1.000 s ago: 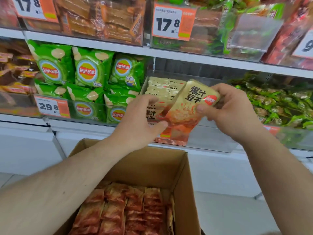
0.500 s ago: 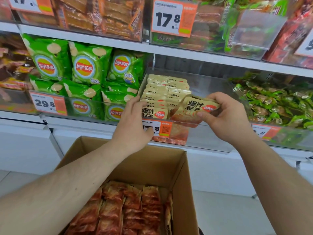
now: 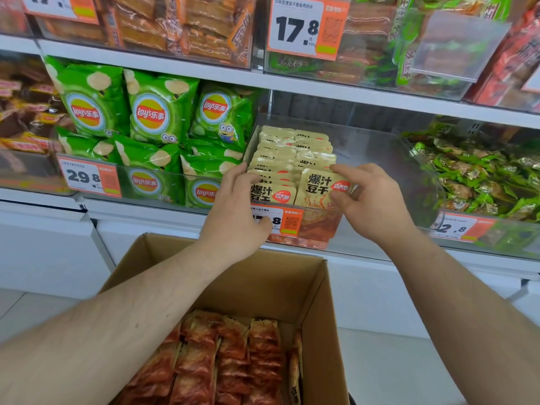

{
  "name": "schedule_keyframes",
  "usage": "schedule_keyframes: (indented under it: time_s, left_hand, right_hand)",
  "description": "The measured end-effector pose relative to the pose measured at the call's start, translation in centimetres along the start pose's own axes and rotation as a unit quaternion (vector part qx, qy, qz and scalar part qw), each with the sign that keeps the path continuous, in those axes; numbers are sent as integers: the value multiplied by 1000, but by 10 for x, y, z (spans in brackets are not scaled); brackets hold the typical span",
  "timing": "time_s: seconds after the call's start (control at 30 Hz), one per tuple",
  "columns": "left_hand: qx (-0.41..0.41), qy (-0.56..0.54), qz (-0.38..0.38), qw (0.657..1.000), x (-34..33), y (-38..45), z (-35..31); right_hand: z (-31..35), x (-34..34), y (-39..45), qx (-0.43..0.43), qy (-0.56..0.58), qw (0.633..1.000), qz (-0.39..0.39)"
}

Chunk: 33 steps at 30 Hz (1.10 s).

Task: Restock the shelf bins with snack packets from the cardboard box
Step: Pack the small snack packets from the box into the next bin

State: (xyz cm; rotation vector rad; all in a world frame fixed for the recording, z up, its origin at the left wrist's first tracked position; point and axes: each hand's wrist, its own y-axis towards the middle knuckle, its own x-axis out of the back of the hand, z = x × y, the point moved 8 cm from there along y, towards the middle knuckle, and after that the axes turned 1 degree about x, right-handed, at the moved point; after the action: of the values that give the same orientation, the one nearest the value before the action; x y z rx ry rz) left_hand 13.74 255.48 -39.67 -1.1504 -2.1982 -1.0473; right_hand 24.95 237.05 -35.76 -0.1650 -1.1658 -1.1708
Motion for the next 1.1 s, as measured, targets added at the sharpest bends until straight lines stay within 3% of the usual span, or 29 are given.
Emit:
schedule_keyframes:
  time_s: [0.4, 0.83, 0.87, 0.93, 1.0, 1.07, 1.1]
  left_hand:
    - [0, 6, 3, 1000, -1, 0, -1]
    - [-6, 48, -27, 998, 10, 14, -9]
    - [-19, 71, -35, 997, 11, 17, -14]
    - [-68, 96, -39, 992, 11, 26, -30]
    - [-117, 93, -22, 988, 6, 40, -52]
    - [-140, 95, 12, 986, -7, 64, -70]
    - [-135, 114, 42, 983, -18, 80, -75]
  right_hand:
    - [-1, -21, -5, 26, -117, 990, 74]
    - [0, -18, -7, 67, -196, 976, 72]
    - [-3, -10, -3, 44, -172, 982, 69]
    - [-19, 9, 7, -102, 27, 993, 52]
    - [-47, 6, 18, -290, 264, 919, 36]
    - [-63, -11, 25, -396, 353, 845, 67]
    - [-64, -21, 28, -422, 367, 825, 85]
